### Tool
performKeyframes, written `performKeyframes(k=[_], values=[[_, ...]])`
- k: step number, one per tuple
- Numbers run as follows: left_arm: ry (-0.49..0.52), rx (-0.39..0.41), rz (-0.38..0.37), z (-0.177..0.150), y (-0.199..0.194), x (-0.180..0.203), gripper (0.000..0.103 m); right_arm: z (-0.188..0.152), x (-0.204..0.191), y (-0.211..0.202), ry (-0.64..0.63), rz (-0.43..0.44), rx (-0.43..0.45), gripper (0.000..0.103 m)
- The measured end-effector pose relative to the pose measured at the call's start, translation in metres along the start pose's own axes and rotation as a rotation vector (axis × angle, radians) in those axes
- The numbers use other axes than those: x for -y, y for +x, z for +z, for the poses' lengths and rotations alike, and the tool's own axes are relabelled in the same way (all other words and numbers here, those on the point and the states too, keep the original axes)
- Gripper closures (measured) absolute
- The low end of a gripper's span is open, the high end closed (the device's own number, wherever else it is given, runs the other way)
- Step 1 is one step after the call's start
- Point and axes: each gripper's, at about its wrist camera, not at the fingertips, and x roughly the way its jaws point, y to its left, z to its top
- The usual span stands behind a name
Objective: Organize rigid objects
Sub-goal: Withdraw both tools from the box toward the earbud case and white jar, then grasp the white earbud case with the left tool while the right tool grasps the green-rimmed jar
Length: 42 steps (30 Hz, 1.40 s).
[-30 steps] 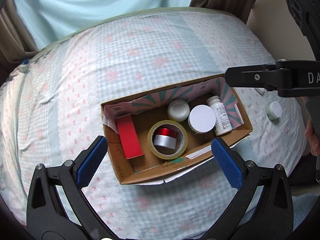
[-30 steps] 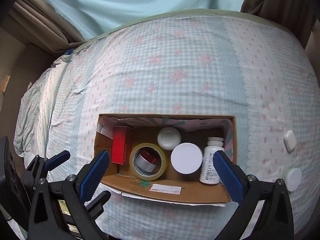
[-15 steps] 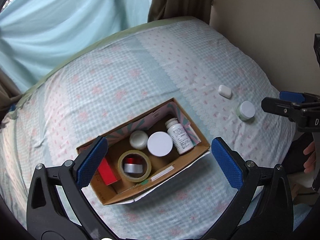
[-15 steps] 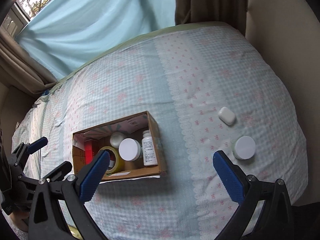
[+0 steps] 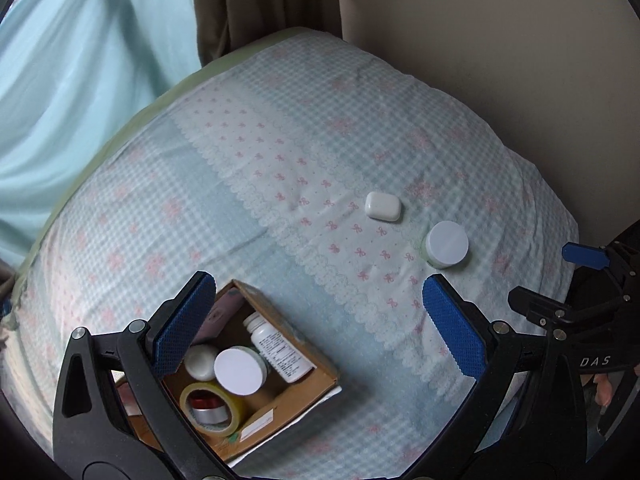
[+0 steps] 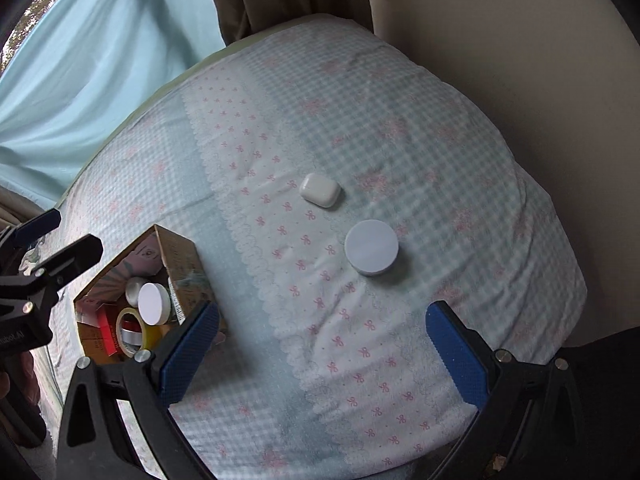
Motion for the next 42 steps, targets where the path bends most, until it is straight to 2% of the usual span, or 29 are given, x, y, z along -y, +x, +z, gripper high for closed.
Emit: performKeyframes(k=[7,13,18,24,26,27,31,38,40,41,42], values=[[0.108,-0.044,-0.013,0.044,0.057,0.038,0.0,0.002,0.03,0.036,0.065,-0.009,-0.031,0.0],[0.227,-0.129,-0.03,0.069,0.127,0.071,0.0,0.003,0.043,0.071,0.097,-0.054,-0.027,0.0],[0.23,-0.22,-0.081,0.074,0.196,0.084,0.0,0.0,0.04,0.106,0.037,-0.091,0.003,0.0],[0.236,-0.303,-0.09,0.075,0.261,0.093,0.004,0.0,0.038,0.149,-0.001,-0.087,-0.018,0.0],[0.241,-0.325,-0.092,0.075,0.278,0.095,0.01,0.002,0.036,0.161,-0.013,-0.086,-0.02,0.0],[0.248,-0.338,-0.094,0.074,0.285,0.096,0.015,0.003,0.035,0.167,-0.02,-0.09,-0.022,0.0],[0.27,-0.374,-0.105,0.067,0.305,0.1,0.015,0.004,0.03,0.188,-0.051,-0.126,-0.023,0.003],[0.261,-0.365,-0.119,0.061,0.32,0.105,0.017,0.009,0.024,0.211,-0.096,-0.166,-0.021,0.015],[0.259,-0.355,-0.112,0.062,0.321,0.105,0.026,0.009,0.023,0.214,-0.103,-0.179,-0.016,0.016],[0.259,-0.351,-0.107,0.065,0.32,0.103,0.03,0.008,0.023,0.215,-0.104,-0.194,-0.016,0.022],[0.252,-0.347,-0.115,0.067,0.32,0.1,0.037,0.009,0.023,0.216,-0.106,-0.213,-0.018,0.03]])
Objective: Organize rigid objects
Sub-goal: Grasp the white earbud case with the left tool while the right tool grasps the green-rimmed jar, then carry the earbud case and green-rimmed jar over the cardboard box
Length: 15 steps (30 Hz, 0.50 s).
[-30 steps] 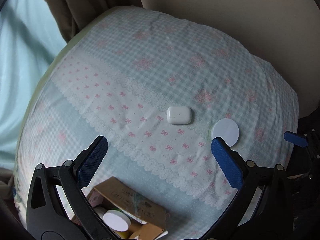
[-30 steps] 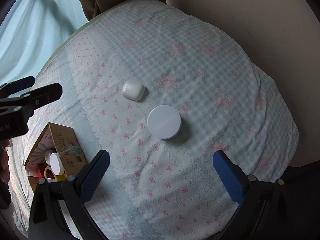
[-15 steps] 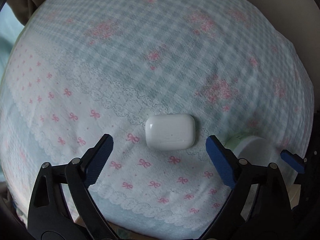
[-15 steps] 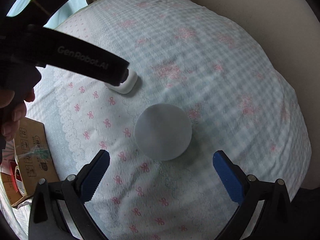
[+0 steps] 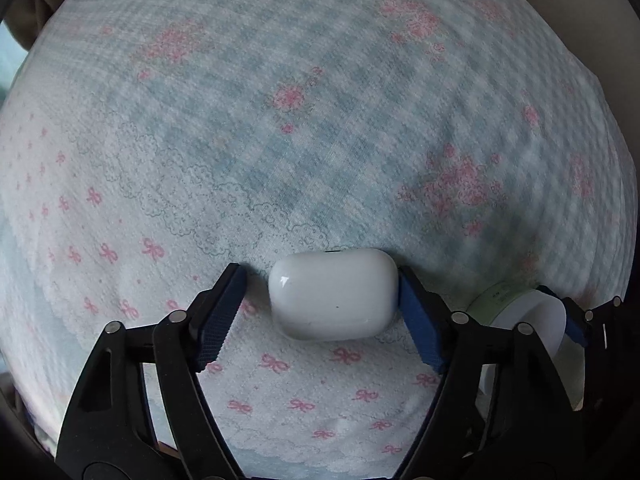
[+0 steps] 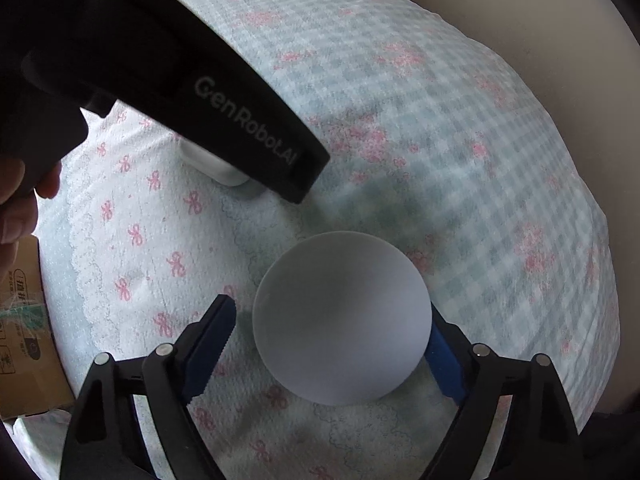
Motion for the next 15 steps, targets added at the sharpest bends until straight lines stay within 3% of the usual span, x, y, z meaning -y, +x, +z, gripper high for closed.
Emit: performKeyframes(k=[1,8,15], values=[[-0.004,0.004,0.0,0.0,-0.002,-0.003,0.046,0.0,0.001,0.001,0.002,-0.01,-0.001,0.034],[0.003,0.017,0.009,0.0,-0.008,-0.015,0.046,0.003,0.006,0.002,0.009,-0.001,-0.005,0.037],[0.0,0.048,0.019,0.01,-0.023,-0.004,0.046,0.011,0.022,-0.003,0.025,0.021,0.0,0.037]])
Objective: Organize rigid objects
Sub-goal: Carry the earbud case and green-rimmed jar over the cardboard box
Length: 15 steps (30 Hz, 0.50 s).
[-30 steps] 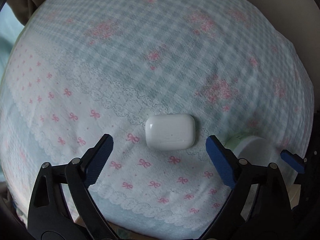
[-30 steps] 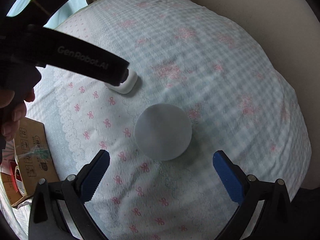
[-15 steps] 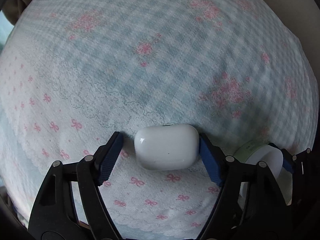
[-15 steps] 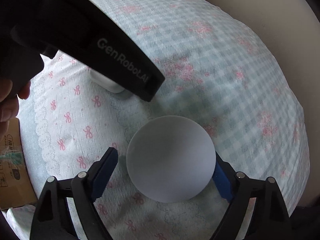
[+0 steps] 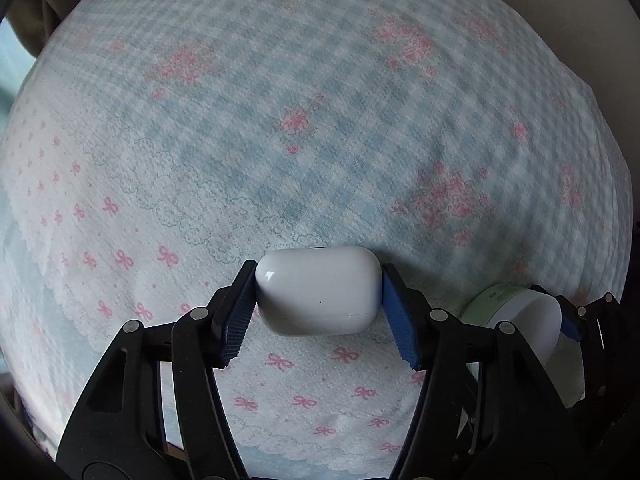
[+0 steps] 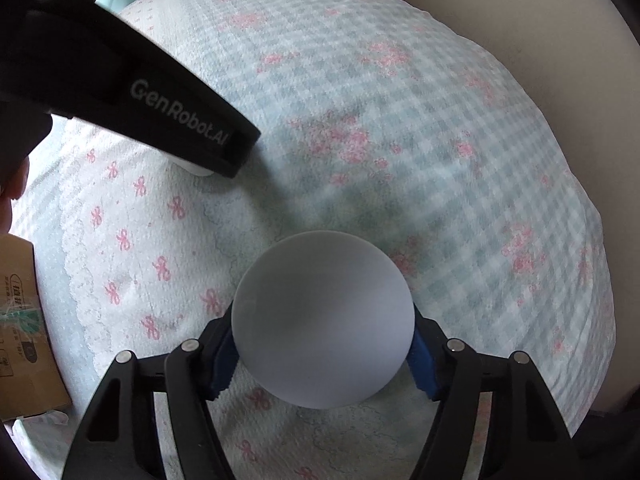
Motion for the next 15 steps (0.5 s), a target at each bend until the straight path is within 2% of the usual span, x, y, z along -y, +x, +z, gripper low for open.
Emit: performKeyframes(k=[7,15], values=[[-0.024,0.069,0.0,0.011,-0.047,0.0,0.046,0.009,0.013,-0.027,0.006,-0.005,0.044,0.037],[-0.081,0.19,-0.009,-0.001,-0.138,-0.006,0.046,0.015,0.021,-0.088,-0.021,0.008,0.116,0.037]])
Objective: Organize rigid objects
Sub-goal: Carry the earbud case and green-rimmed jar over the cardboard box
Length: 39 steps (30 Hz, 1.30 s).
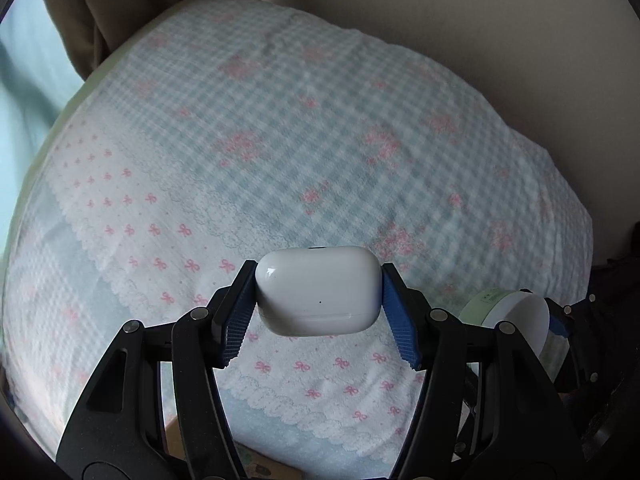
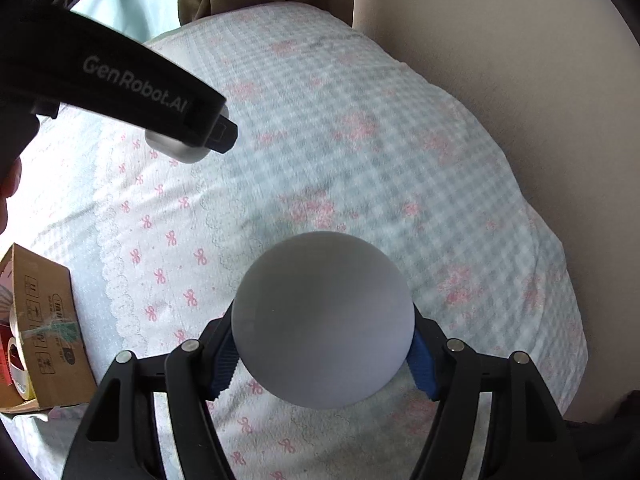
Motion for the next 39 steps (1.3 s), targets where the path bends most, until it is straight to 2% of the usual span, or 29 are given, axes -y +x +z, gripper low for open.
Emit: performKeyframes(k=[7,12,16,21,29,34,39], values=[[-0.102,0.109,0.004,-0.04,-0.097,-0.023,0.046,0.012,-0.009,-0.069,-0.067,0.046,0.05,0.037],[-0.189,0.176,0.037,-0.094,-0.155,-0.047,0.046,0.024,-0.027,-0.123,-0.131,0.078,0.111,0.037],[-0.258,0.212,0.065,-0.138,-0.196,-0.065,0.046,0.03,-0.051,-0.166,-0.167,0.124,0.151,0.037],[-0.33,0.26,0.09,-0.198,-0.24,-0.089,0.046,0.03,-0.101,-0.204,-0.247,0.173,0.181,0.037],[-0.417,0.27,0.115,-0.298,-0.28,-0.135,0.046,0.017,-0.19,-0.237,-0.285,0.262,0.155,0.037],[-0.491,0.277,0.152,-0.353,-0.292,-0.168,0.046,0.003,-0.24,-0.233,-0.3,0.308,0.114,0.037],[-0.552,0.247,0.17,-0.397,-0.282,-0.189,0.046,-0.011,-0.282,-0.22,-0.342,0.344,0.061,0.037]])
